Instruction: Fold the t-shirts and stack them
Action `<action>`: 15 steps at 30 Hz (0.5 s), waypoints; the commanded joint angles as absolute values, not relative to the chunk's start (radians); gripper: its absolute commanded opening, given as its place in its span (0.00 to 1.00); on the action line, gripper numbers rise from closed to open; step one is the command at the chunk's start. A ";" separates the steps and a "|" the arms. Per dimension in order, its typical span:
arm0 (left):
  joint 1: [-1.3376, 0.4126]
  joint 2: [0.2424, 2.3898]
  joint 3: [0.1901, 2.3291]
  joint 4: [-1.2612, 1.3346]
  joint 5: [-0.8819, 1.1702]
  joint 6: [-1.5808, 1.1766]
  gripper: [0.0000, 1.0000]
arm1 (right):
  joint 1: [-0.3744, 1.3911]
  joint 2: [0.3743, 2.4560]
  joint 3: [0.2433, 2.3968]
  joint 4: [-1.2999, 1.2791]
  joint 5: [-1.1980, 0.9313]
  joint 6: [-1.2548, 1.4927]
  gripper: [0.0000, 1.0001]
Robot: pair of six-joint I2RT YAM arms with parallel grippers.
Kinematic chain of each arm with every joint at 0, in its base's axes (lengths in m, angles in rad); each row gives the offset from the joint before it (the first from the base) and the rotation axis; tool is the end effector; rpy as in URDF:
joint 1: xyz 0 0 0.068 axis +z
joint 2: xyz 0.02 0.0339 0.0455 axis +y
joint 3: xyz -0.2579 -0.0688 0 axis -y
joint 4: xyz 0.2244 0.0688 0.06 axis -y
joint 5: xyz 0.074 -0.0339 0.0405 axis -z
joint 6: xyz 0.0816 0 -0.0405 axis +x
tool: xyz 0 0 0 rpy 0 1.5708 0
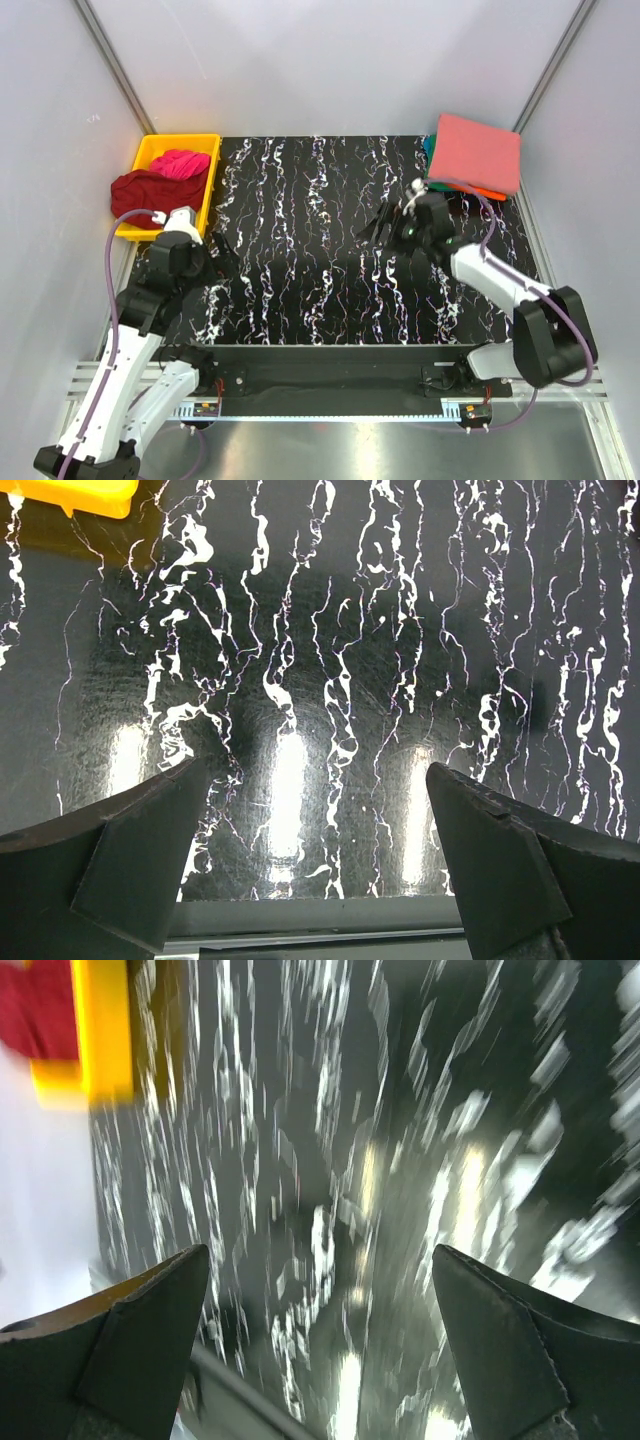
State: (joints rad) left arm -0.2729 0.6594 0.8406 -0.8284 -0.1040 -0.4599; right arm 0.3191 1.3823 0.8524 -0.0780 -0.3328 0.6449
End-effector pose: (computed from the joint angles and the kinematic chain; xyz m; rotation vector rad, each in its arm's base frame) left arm 0.1466 -0.0322 0.2774 -0.2655 2.2134 -0.2891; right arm 0.2952 0.1256 0.2189 0.1723 2.2811 0.8910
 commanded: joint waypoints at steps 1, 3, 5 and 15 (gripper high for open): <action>-0.267 0.666 0.841 -0.781 -0.132 -0.449 0.99 | 0.431 1.287 0.714 0.089 -0.296 0.696 1.00; -0.267 0.672 0.844 -0.779 -0.147 -0.449 0.99 | 0.471 1.267 0.601 0.165 -0.291 0.728 1.00; -0.264 0.696 0.848 -0.784 -0.172 -0.456 0.99 | 0.479 1.249 0.534 0.236 -0.287 0.755 1.00; -0.204 0.870 0.952 -0.729 -0.327 -0.488 0.99 | 0.482 1.259 0.448 0.368 -0.270 0.749 1.00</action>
